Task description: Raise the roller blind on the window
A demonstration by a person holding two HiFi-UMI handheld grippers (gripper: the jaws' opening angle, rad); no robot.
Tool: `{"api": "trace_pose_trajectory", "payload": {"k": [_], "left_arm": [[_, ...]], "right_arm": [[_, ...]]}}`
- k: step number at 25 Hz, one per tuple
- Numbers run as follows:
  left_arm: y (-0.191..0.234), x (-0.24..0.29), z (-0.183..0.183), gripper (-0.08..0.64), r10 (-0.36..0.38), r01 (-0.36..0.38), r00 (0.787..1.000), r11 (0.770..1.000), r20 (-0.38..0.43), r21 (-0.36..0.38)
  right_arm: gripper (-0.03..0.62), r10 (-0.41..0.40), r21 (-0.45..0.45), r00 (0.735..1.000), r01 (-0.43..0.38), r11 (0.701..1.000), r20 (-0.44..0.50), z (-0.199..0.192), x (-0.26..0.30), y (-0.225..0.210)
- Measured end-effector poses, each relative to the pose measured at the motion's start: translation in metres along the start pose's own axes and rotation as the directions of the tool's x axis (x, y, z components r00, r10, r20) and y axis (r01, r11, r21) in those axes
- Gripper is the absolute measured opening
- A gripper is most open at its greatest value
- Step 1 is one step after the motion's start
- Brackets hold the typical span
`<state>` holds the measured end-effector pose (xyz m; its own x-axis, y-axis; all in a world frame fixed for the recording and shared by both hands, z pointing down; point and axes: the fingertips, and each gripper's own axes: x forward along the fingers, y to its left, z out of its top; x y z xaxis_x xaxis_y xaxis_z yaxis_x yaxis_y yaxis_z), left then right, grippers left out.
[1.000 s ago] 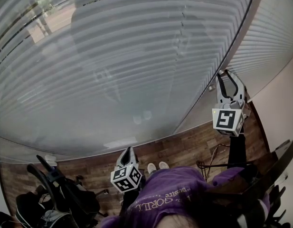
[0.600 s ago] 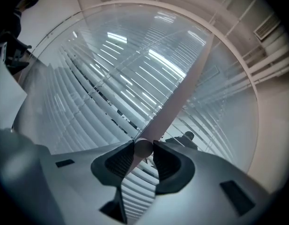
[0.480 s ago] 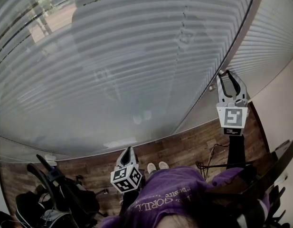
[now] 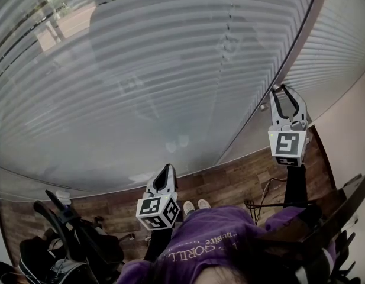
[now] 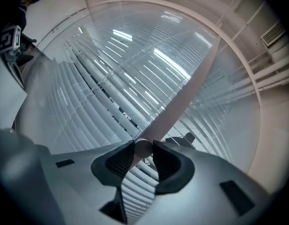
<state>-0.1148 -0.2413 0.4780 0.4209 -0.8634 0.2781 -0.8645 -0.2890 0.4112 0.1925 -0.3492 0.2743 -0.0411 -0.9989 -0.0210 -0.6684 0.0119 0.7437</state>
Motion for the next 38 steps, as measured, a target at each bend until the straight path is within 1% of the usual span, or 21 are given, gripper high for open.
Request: {"api": "trace_pose_trajectory", "payload": {"k": [3, 6, 10, 13, 16, 19, 21, 23, 25, 27, 29, 31, 32, 34, 38], "left_arm": [[-0.008, 0.011, 0.021, 0.000, -0.031, 0.031, 0.999, 0.999, 0.037, 0.011], [-0.015, 0.021, 0.041, 0.000, -0.057, 0.055, 0.996, 0.998, 0.065, 0.030], [-0.026, 0.030, 0.060, 0.000, -0.086, 0.084, 0.991, 0.996, 0.099, 0.030], [-0.034, 0.036, 0.066, 0.000, -0.108, 0.106, 0.989, 0.994, 0.103, 0.027], [-0.041, 0.041, 0.068, 0.000, -0.130, 0.127, 0.987, 0.991, 0.092, 0.035], [-0.059, 0.045, 0.075, 0.000, -0.185, 0.179, 0.980, 0.981, 0.079, 0.076], [-0.077, 0.048, 0.083, 0.000, -0.233, 0.225, 0.969, 0.969, 0.078, 0.105], [-0.089, 0.051, 0.089, 0.000, -0.265, 0.255, 0.960, 0.960, 0.088, 0.114], [-0.099, 0.052, 0.092, 0.000, -0.287, 0.276, 0.953, 0.955, 0.101, 0.112], [-0.107, 0.052, 0.094, 0.000, -0.306, 0.296, 0.946, 0.950, 0.111, 0.099], [-0.115, 0.048, 0.097, 0.000, -0.320, 0.311, 0.940, 0.946, 0.118, 0.090], [-0.121, 0.044, 0.097, 0.000, -0.332, 0.322, 0.936, 0.942, 0.116, 0.093], [-0.122, 0.044, 0.095, 0.000, -0.336, 0.326, 0.936, 0.940, 0.110, 0.097], [-0.124, 0.046, 0.088, 0.000, -0.340, 0.330, 0.936, 0.938, 0.097, 0.101], [-0.125, 0.047, 0.084, 0.000, -0.344, 0.335, 0.935, 0.937, 0.091, 0.104]], "right_arm": [[0.124, -0.015, -0.073, 1.000, 0.013, 0.997, -0.018, -0.003, 0.000, 0.002], [0.124, -0.039, -0.156, 0.999, 0.034, 0.987, -0.031, -0.008, 0.001, 0.005], [0.124, -0.071, -0.297, 0.997, 0.055, 0.953, -0.043, -0.007, 0.000, 0.008], [0.124, -0.082, -0.342, 0.996, 0.062, 0.938, -0.045, -0.007, 0.000, 0.009], [0.124, -0.091, -0.380, 0.995, 0.068, 0.923, -0.044, -0.007, -0.001, 0.011], [0.124, -0.093, -0.390, 0.995, 0.070, 0.918, -0.041, -0.006, 0.000, 0.011], [0.124, -0.096, -0.388, 0.995, 0.073, 0.919, -0.040, -0.006, 0.000, 0.008], [0.124, -0.096, -0.378, 0.995, 0.076, 0.923, -0.035, -0.006, 0.000, 0.009], [0.124, -0.086, -0.342, 0.996, 0.074, 0.937, -0.021, -0.007, 0.000, 0.011], [0.124, -0.061, -0.248, 0.998, 0.058, 0.967, -0.004, -0.004, -0.001, 0.010], [0.124, -0.028, -0.116, 1.000, 0.029, 0.993, 0.007, 0.003, -0.003, 0.004], [0.124, -0.002, -0.021, 1.000, 0.002, 1.000, 0.015, 0.009, -0.003, -0.001], [0.124, 0.005, 0.004, 1.000, -0.005, 1.000, 0.016, 0.010, -0.003, -0.001], [0.124, 0.007, 0.009, 1.000, -0.007, 1.000, 0.011, 0.006, -0.003, 0.000], [0.124, 0.006, -0.039, 1.000, -0.006, 0.999, -0.005, 0.002, -0.002, 0.002]]}}
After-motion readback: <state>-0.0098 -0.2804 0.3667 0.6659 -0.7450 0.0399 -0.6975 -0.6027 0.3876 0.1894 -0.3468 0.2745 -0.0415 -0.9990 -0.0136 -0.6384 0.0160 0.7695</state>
